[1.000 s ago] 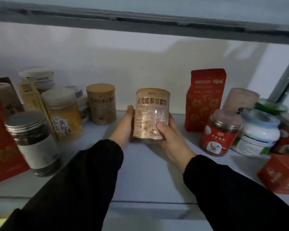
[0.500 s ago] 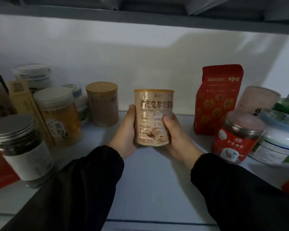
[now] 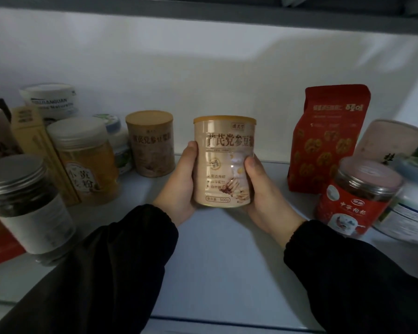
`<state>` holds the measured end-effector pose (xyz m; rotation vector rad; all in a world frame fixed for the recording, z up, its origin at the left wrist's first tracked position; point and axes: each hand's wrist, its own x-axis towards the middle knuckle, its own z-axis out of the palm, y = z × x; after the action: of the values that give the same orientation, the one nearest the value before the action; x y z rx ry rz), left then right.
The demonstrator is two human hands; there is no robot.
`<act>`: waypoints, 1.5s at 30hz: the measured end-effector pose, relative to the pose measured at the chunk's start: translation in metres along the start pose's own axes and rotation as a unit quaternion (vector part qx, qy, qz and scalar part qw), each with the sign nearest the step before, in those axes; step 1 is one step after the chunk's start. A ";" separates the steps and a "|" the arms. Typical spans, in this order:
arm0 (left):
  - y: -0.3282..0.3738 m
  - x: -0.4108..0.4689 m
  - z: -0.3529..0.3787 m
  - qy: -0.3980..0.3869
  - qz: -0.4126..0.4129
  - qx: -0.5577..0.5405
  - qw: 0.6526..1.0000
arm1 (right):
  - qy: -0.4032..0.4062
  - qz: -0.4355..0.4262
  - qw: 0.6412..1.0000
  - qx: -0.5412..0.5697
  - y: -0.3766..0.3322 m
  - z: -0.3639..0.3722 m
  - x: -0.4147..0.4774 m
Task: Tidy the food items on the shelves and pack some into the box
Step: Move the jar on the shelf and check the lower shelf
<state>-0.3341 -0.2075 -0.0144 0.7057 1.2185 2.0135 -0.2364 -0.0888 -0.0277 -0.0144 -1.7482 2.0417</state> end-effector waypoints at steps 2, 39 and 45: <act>0.000 0.000 0.000 0.002 -0.003 0.000 1.000 | 0.005 0.007 1.000 0.002 0.000 0.000 0.000; 0.001 -0.001 -0.002 0.021 0.023 -0.028 0.999 | -0.015 0.016 1.000 -0.013 -0.001 -0.004 0.003; 0.001 -0.002 0.000 0.021 -0.012 0.036 0.999 | -0.010 0.010 1.000 0.024 0.001 -0.002 -0.003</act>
<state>-0.3332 -0.2099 -0.0140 0.6828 1.3234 1.9837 -0.2331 -0.0877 -0.0295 0.0049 -1.7174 2.1045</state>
